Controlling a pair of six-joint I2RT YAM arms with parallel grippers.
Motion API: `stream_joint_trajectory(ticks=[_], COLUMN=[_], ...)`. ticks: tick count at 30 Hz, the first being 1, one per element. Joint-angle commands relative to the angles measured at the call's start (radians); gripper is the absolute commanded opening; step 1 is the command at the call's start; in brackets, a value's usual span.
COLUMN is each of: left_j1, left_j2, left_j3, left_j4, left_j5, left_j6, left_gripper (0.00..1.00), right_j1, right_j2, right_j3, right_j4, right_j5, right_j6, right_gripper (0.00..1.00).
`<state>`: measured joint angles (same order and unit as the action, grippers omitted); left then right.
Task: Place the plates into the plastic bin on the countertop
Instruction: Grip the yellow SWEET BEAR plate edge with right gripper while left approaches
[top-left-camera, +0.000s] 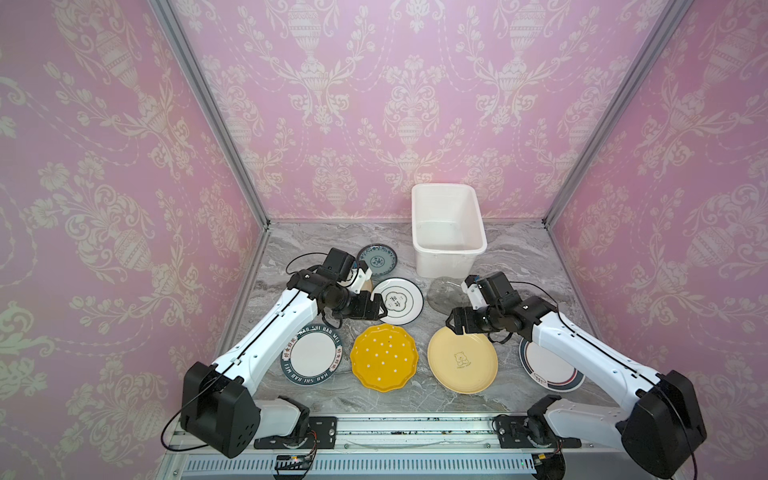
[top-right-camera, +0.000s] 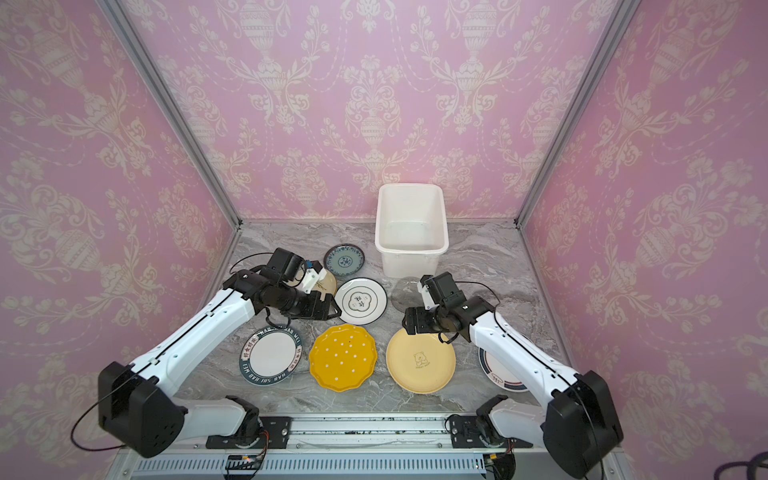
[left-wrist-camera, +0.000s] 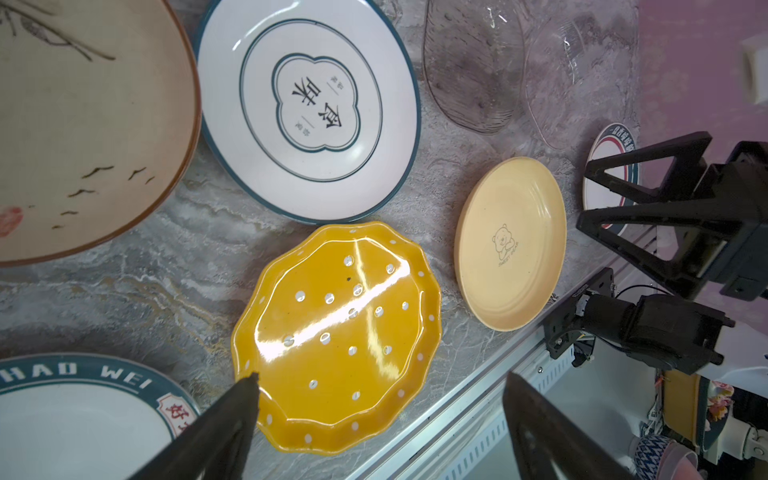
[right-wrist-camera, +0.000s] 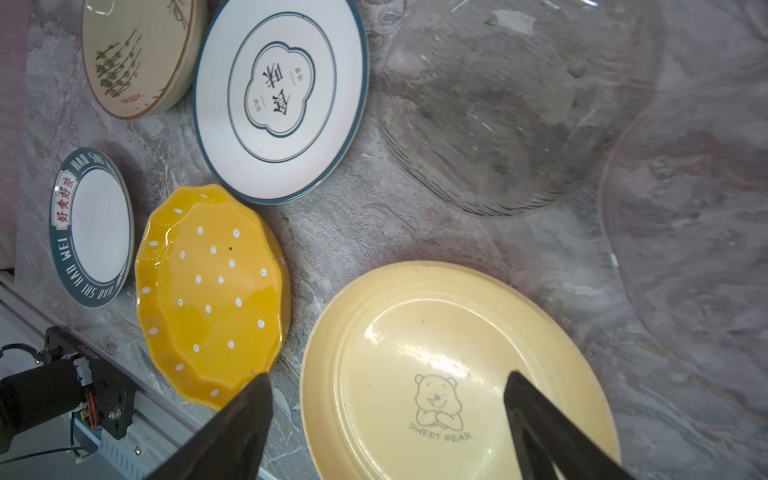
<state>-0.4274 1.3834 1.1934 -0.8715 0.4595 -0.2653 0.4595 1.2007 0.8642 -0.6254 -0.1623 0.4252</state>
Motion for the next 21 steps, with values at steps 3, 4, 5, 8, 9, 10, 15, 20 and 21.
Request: stream_joint_trajectory(ticks=[3,4,5,8,9,10,15,20,21], left_j1=[-0.084,-0.097,-0.109,-0.122,-0.127,-0.133,-0.141,-0.142,-0.142], left_j2=[0.126,0.141,0.153,0.169,0.172,0.175,0.211,0.231,0.231], left_j3=[0.139,0.148,0.149,0.136,0.13,0.122,0.134,0.15,0.15], left_j4=[-0.029,-0.014,0.008,0.072,0.095,0.121,0.161,0.161,0.16], left_j5=[0.019,0.021,0.023,0.024,0.022,0.021,0.038,0.047,0.047], left_j6=[0.154,0.158,0.159,0.131,0.12,0.11,0.098,0.1,0.102], left_gripper=[0.93,0.93,0.93,0.93,0.93,0.94,0.94,0.94,0.94], right_j1=[-0.044,-0.044,-0.044,-0.044,-0.045,-0.045,-0.048,-0.05,-0.051], right_j2=[0.001,0.006,0.011,0.008,0.001,-0.009,-0.059,-0.101,-0.11], right_j3=[-0.007,-0.008,-0.008,-0.019,-0.027,-0.04,-0.139,-0.258,-0.282], right_j4=[-0.213,-0.235,-0.261,-0.326,-0.335,-0.339,-0.321,-0.244,-0.224], right_j5=[0.093,0.103,0.119,0.164,0.168,0.17,0.144,0.094,0.084], right_j6=[0.118,0.133,0.153,0.23,0.249,0.271,0.349,0.407,0.416], right_gripper=[0.87,0.87,0.87,0.88,0.88,0.88,0.88,0.86,0.84])
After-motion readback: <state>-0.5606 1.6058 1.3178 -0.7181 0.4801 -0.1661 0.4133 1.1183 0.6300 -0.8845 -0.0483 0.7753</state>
